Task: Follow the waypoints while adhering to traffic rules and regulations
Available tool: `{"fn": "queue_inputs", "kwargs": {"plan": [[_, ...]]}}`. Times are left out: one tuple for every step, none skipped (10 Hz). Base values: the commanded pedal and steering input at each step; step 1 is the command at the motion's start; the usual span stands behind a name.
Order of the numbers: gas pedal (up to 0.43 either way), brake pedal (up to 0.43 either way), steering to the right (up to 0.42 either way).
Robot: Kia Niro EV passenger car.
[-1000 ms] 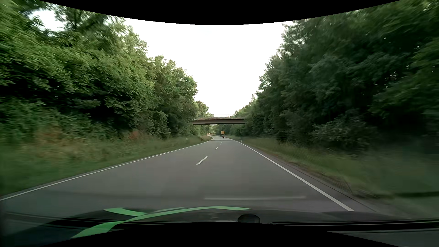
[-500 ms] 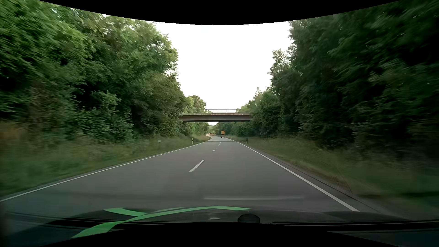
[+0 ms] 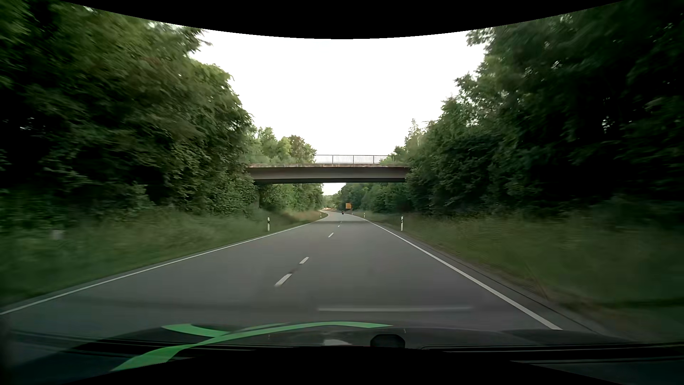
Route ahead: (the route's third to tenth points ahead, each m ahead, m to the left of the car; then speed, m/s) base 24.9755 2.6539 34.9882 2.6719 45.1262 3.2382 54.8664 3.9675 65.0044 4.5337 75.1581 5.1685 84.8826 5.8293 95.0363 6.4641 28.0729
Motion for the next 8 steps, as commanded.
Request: {"fn": "queue_inputs", "kwargs": {"plan": [[0.220, 0.000, -0.003], [0.209, 0.000, -0.003], [0.209, 0.000, -0.003], [0.197, 0.000, -0.005], [0.197, 0.000, -0.005], [0.197, 0.000, -0.006], [0.197, 0.000, -0.006], [0.197, 0.000, -0.007]]}}
